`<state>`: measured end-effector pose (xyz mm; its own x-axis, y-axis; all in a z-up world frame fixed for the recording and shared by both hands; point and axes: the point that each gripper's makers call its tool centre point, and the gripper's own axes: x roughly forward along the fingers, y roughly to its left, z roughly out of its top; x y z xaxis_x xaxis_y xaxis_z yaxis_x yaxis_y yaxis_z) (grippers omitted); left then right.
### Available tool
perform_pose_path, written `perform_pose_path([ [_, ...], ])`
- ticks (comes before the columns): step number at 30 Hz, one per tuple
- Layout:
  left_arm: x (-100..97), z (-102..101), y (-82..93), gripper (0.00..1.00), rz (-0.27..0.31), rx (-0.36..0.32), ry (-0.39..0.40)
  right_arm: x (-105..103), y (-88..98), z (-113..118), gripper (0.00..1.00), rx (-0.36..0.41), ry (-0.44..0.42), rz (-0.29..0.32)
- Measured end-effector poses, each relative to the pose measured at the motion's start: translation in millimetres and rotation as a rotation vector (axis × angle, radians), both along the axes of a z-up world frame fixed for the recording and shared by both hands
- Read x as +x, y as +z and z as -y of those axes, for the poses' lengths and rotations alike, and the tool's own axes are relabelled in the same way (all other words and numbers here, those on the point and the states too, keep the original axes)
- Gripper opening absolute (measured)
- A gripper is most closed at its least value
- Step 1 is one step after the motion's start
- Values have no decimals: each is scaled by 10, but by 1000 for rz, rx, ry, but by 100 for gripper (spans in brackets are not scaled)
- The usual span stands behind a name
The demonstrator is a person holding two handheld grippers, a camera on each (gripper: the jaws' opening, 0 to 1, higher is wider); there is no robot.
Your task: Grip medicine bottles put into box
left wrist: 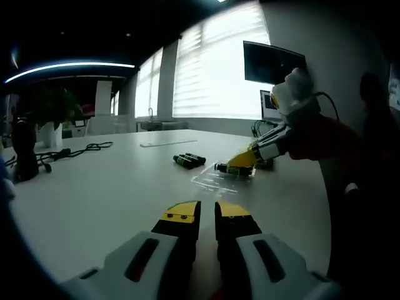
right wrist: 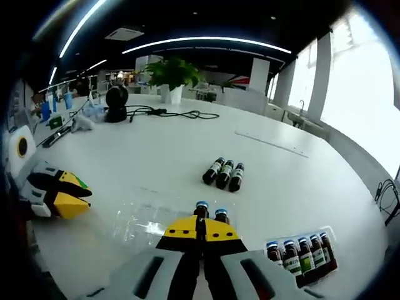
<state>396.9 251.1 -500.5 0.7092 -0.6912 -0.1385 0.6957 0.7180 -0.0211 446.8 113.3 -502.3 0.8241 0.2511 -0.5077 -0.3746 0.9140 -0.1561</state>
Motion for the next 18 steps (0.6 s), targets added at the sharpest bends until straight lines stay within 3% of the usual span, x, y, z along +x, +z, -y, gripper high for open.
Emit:
perform_pose_path([
  [2,-1,-1,1,4,0,-1,0,-12,27,9,5,7,10,3],
  [13,0,-4,-1,4,2,2,2,-67,-49,16,3,2,12,-35],
  [17,2,-5,-2,4,0,1,2,-67,-44,11,1,-14,7,-27],
  [18,2,-5,-2,4,1,2,2,-46,-2,-2,0,-6,2,3],
])
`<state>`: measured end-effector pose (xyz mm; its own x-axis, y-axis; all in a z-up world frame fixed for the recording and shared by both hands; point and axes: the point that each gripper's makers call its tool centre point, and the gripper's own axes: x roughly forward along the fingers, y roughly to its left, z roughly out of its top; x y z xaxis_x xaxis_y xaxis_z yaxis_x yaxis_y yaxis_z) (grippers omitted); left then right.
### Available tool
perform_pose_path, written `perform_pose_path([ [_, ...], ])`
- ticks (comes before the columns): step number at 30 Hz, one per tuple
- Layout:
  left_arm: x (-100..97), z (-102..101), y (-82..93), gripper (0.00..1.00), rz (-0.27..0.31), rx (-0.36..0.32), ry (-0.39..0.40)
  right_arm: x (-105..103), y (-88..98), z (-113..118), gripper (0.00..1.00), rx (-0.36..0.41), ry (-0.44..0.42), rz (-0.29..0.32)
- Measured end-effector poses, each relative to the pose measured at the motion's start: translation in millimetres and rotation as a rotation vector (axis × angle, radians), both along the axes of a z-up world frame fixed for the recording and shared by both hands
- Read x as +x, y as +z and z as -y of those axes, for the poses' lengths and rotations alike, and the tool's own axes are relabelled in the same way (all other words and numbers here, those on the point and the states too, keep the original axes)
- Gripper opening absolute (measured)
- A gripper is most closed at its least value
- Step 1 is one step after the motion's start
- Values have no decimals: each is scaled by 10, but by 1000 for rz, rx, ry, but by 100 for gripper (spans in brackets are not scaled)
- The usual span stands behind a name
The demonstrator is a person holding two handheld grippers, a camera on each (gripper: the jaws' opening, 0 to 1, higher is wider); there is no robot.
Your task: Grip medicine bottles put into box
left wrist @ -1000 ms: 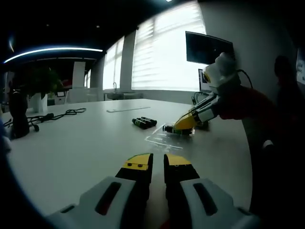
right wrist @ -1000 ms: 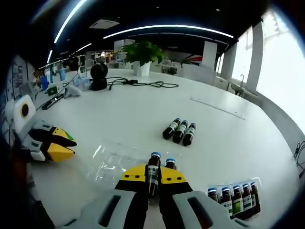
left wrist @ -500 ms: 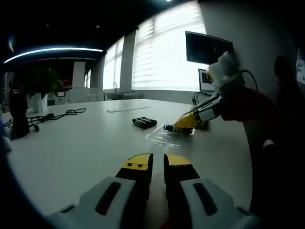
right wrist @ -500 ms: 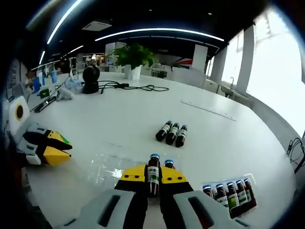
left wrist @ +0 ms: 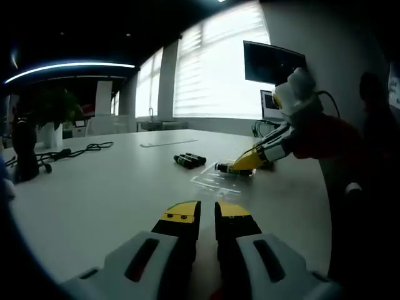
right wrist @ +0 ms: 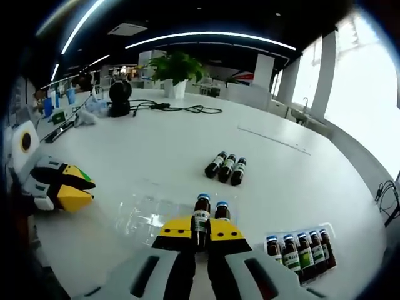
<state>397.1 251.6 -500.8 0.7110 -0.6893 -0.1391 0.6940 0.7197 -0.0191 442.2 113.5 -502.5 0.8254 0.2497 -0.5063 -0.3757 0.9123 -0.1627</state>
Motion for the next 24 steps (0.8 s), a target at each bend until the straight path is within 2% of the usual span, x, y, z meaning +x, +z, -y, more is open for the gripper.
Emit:
perform_pose_path([
  [1,0,0,-1,4,0,1,0,-22,-26,17,0,-8,-15,-20],
  [11,0,2,-2,4,0,1,0,12,-33,38,0,-5,-13,-11],
  [12,0,2,-2,4,0,1,0,-14,-110,25,0,-8,-18,-44],
  [13,-1,3,-2,4,1,1,0,-27,-57,53,0,-25,-11,-16],
  [17,-1,0,-1,4,0,-1,1,-32,-15,15,0,23,-20,-15],
  [24,2,0,-2,4,0,-1,1,-37,-6,8,0,-2,6,-11],
])
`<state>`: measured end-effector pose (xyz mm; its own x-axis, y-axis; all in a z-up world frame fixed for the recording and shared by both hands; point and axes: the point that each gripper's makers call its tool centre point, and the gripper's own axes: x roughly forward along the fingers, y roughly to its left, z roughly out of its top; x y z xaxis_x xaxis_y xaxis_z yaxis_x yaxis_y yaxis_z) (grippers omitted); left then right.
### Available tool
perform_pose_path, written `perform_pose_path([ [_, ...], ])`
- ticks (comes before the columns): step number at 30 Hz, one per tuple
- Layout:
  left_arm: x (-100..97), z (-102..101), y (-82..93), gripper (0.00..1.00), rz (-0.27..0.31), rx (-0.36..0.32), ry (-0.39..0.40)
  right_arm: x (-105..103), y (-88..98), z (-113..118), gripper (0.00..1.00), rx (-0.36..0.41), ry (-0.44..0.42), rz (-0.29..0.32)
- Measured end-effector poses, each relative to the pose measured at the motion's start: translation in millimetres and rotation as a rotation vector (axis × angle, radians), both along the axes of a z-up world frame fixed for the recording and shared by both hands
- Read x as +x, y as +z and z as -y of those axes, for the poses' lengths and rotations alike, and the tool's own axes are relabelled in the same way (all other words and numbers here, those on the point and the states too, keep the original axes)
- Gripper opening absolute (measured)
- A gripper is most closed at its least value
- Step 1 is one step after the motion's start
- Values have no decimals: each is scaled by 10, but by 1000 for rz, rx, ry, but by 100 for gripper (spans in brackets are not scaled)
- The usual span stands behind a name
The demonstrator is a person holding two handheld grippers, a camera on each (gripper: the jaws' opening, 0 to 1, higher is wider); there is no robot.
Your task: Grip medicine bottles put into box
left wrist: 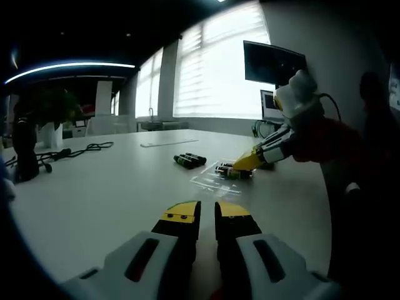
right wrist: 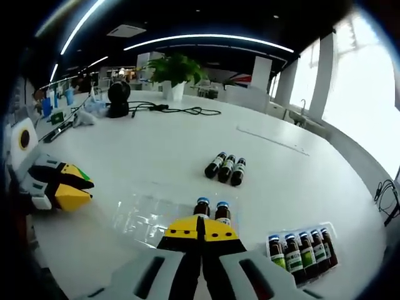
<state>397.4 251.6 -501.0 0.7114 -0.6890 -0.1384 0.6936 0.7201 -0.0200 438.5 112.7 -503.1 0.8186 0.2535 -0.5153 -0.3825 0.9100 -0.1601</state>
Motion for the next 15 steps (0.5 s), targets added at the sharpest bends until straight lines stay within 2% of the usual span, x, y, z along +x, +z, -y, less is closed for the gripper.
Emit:
perform_pose_path([
  [5,-3,2,2,4,0,-1,-1,-8,3,29,5,-18,21,10],
  [15,-5,6,8,4,1,-2,-3,23,44,102,6,7,15,32],
])
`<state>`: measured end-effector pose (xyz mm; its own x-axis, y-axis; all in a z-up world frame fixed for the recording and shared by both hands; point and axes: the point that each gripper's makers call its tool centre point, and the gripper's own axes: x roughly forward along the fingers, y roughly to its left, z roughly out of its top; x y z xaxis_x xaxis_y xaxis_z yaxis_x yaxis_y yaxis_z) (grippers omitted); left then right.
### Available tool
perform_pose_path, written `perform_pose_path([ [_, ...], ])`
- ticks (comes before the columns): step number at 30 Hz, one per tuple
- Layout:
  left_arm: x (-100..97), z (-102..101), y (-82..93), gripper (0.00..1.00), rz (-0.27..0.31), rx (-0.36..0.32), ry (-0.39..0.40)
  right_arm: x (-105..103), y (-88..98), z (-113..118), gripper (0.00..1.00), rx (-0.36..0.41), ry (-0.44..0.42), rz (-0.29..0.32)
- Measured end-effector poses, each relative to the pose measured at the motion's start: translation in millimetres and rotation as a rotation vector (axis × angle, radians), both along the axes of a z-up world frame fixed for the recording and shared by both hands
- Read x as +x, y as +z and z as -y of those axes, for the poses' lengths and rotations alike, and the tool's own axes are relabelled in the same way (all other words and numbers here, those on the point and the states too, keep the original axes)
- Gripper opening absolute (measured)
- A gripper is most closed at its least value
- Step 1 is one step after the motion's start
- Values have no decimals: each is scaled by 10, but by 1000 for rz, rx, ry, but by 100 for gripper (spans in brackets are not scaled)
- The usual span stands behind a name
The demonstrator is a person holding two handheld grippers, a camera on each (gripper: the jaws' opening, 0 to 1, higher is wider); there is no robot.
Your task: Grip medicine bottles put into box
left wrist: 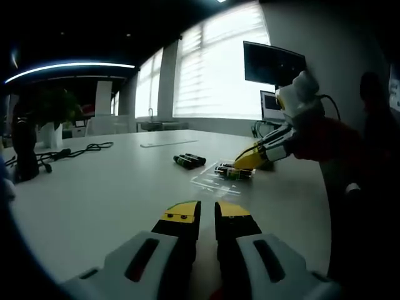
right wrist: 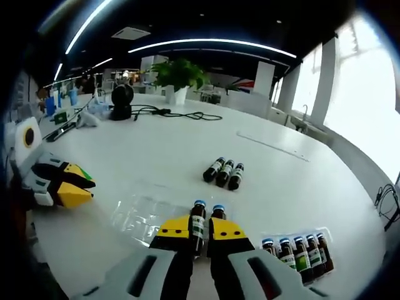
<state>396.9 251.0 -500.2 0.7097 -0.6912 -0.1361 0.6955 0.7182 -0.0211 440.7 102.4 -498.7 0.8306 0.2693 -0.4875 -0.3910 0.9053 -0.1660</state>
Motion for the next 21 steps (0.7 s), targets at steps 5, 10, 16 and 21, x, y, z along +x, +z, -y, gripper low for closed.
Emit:
perform_pose_path([
  [5,2,-1,2,4,-1,-1,1,39,22,30,6,0,-4,13],
  [10,4,-3,0,4,-2,-1,1,107,58,76,6,-9,-13,33],
  [16,8,-7,-8,4,-2,4,3,186,116,85,6,2,-13,49],
  [21,7,-7,-5,4,-3,0,1,267,175,106,7,11,-17,63],
])
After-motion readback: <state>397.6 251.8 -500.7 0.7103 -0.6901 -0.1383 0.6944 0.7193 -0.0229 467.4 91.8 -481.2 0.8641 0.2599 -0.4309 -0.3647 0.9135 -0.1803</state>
